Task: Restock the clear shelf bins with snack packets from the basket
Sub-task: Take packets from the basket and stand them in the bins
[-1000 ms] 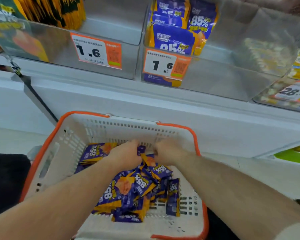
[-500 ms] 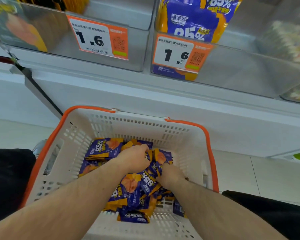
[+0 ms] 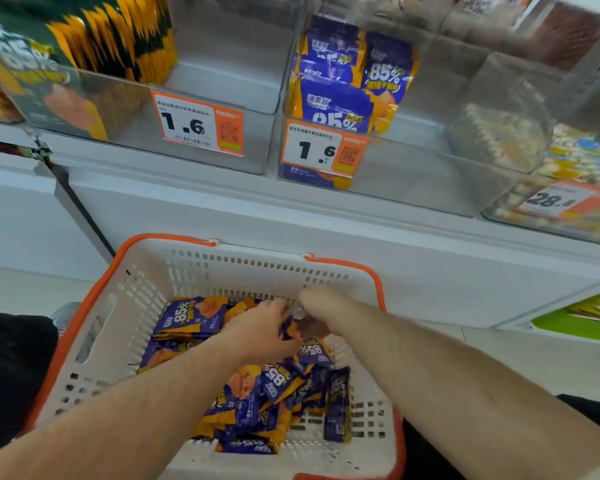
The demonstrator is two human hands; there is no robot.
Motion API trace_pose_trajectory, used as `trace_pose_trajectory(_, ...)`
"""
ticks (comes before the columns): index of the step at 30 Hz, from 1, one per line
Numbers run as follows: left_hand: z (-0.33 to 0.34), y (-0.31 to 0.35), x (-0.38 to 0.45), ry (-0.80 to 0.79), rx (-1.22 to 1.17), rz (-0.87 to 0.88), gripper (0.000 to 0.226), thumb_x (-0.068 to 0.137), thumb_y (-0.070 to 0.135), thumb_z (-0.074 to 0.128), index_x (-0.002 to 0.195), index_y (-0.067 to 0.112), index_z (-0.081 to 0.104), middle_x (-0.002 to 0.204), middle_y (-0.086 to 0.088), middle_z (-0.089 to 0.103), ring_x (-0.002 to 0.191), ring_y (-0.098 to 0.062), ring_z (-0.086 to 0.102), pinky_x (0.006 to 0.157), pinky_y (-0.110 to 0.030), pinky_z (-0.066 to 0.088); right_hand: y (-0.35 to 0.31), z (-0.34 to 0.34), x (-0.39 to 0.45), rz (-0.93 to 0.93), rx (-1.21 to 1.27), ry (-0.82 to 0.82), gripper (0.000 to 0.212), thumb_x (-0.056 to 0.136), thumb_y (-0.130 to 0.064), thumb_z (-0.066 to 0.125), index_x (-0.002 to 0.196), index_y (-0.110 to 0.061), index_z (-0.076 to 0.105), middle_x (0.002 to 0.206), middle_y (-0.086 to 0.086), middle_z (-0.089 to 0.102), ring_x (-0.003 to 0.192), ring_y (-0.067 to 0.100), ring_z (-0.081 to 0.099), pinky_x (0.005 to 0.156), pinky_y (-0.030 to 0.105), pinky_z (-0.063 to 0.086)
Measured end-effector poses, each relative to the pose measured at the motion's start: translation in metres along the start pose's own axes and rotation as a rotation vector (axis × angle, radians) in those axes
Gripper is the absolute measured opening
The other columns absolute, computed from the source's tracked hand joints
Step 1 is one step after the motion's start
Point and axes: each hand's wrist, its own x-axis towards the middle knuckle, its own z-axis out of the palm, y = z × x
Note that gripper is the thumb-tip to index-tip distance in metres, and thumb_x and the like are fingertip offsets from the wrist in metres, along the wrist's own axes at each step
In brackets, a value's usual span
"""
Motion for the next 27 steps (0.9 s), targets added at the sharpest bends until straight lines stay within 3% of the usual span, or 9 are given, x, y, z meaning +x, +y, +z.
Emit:
trace_pose_trajectory(4,-0.027,0.016,-0.004,0.321,-0.063,0.009,0.022,0.092,0.031,0.058,0.112,0.023,0.058,0.105,0.000,0.067,0.093,-0.025,0.063,0.079,-0.037,0.053,-0.019,-0.031,-0.028,0.023,0.165,-0.118,0.029,0.094,-0.023,0.044,0.083,-0.006,0.065,0.082,0.012,0.075,0.068,0.025,0.071,0.075,0.033,0.055)
trace_pose_trajectory(9,-0.081,0.033,-0.007,0.422,-0.254,0.135,0.019,0.090,0.017,0.064,0.108,0.022,0.065,0.095,0.004,0.064,0.092,-0.020,0.062,0.070,-0.026,0.043,-0.029,-0.070,-0.043,-0.323,-0.002,0.201,0.046,0.085,-0.062,0.060,0.092,-0.017,0.061,0.085,-0.001,0.066,0.079,0.017,0.065,0.071,0.028,0.048)
trace_pose_trajectory(11,-0.107,0.046,-0.010,0.439,-0.313,0.208,0.017,0.087,0.017,0.068,0.104,0.020,0.068,0.086,0.010,0.063,0.084,-0.014,0.061,0.060,-0.013,0.040,-0.034,-0.084,-0.055,-0.462,0.077,0.074,0.023,0.089,-0.041,0.068,0.092,-0.018,0.067,0.070,-0.009,0.067,0.062,0.004,0.063,0.056,0.017,0.045)
trace_pose_trajectory(13,-0.133,0.061,-0.013,0.474,-0.371,0.245,0.013,0.082,0.020,0.074,0.093,0.021,0.068,0.076,0.013,0.062,0.075,-0.012,0.062,0.056,-0.010,0.041,-0.038,-0.100,-0.065,-0.506,0.170,-0.007,0.009,0.089,-0.022,0.071,0.097,-0.018,0.072,0.081,0.000,0.073,0.065,0.011,0.063,0.055,0.019,0.045)
trace_pose_trajectory(18,-0.186,0.092,-0.015,0.955,-0.543,0.345,0.011,0.081,0.034,0.065,0.085,0.024,0.062,0.080,0.008,0.065,0.075,-0.015,0.064,0.070,-0.028,0.051,-0.051,-0.158,-0.091,-0.494,0.593,-0.086,0.039,0.071,-0.031,0.071,0.106,-0.013,0.071,0.107,0.016,0.073,0.094,0.033,0.064,0.097,0.045,0.045)
trace_pose_trajectory(20,-0.205,0.101,-0.012,1.176,-0.355,0.479,0.015,0.081,0.030,0.059,0.086,0.017,0.064,0.085,0.002,0.064,0.080,-0.022,0.061,0.075,-0.033,0.047,-0.060,-0.180,-0.103,-0.529,0.753,-0.073,0.026,0.081,-0.030,0.064,0.099,-0.014,0.070,0.081,0.004,0.075,0.064,0.014,0.063,0.066,0.024,0.052)
trace_pose_trajectory(22,-0.224,0.109,-0.003,1.297,-0.161,0.526,0.019,0.083,0.025,0.054,0.089,0.011,0.064,0.092,-0.006,0.062,0.087,-0.027,0.057,0.078,-0.032,0.038,-0.066,-0.196,-0.112,-0.559,0.841,-0.017,0.019,0.095,-0.030,0.051,0.091,-0.016,0.064,0.051,-0.006,0.062,0.032,0.001,0.039,0.037,0.012,0.020)
trace_pose_trajectory(24,-0.239,0.115,0.007,1.302,-0.118,0.494,0.022,0.085,0.024,0.050,0.095,0.010,0.064,0.100,-0.008,0.062,0.094,-0.028,0.055,0.080,-0.032,0.036,-0.074,-0.210,-0.113,-0.580,0.890,0.008,0.023,0.101,-0.029,0.044,0.086,-0.016,0.057,0.043,-0.008,0.053,0.024,0.003,0.028,0.039,0.015,0.006)
trace_pose_trajectory(27,-0.249,0.115,0.028,1.148,-0.078,0.414,0.034,0.088,0.028,0.045,0.111,0.009,0.062,0.116,-0.009,0.060,0.113,-0.029,0.051,0.093,-0.038,0.041,-0.082,-0.231,-0.097,-0.536,0.987,0.134,0.026,0.102,-0.027,0.047,0.077,-0.018,0.049,0.044,-0.007,0.045,0.026,0.005,0.023,0.032,0.014,0.013)
